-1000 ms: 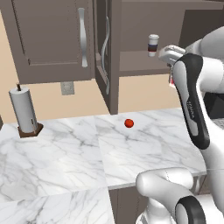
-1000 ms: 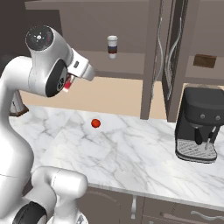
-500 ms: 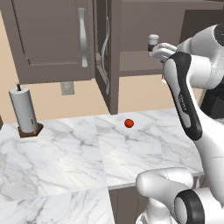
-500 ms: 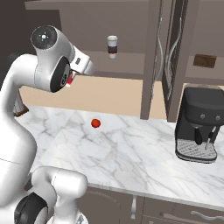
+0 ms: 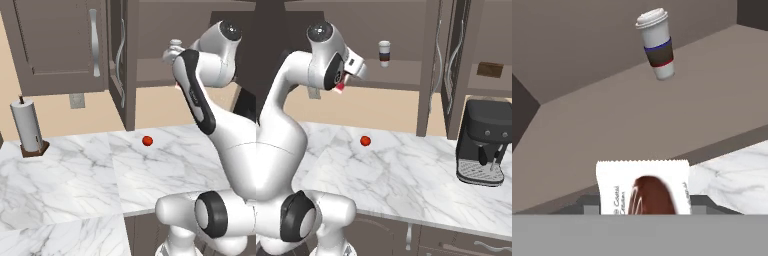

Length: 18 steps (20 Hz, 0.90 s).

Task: Pick the honey bottle and bar from the counter and place them in the cabinets closest to them.

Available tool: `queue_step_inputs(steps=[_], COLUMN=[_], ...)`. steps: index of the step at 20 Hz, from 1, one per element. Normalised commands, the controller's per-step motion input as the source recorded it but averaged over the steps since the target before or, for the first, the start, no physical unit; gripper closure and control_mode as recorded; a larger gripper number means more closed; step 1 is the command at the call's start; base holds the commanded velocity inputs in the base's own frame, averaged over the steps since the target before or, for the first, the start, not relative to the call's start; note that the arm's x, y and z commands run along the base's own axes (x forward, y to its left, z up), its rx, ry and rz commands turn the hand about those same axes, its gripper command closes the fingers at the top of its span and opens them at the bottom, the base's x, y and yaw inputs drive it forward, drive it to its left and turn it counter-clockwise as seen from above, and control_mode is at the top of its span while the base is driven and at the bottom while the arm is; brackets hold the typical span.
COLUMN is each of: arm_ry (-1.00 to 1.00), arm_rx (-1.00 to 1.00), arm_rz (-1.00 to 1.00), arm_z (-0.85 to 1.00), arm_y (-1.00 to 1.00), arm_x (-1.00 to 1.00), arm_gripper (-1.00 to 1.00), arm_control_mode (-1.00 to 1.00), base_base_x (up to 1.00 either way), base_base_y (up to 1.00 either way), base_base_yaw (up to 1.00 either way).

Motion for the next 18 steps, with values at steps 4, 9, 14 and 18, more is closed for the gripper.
queue_step_inputs(steps=[4,9,14,18], arm_ry=[0.20,0.04,-0.01,0.00], arm_rx=[0.00,0.00,0.00,0.00], arm_rz=[0.00,0.00,0.00,0.00], arm_z=[0.03,0.00,-0.05,-0.12], arm_y=[0.05,0.00,0.02,0.08], arm_x=[0.55,0.08,0.12,0.28], arm_gripper=[1.00,1.00,1.00,1.00], arm_control_mode=[-1.00,-1.00,-1.00,-1.00], base_base_x=[0.00,0.00,0.00,0.00], base_base_y=[0.00,0.00,0.00,0.00], base_base_yaw=[0.00,0.00,0.00,0.00])
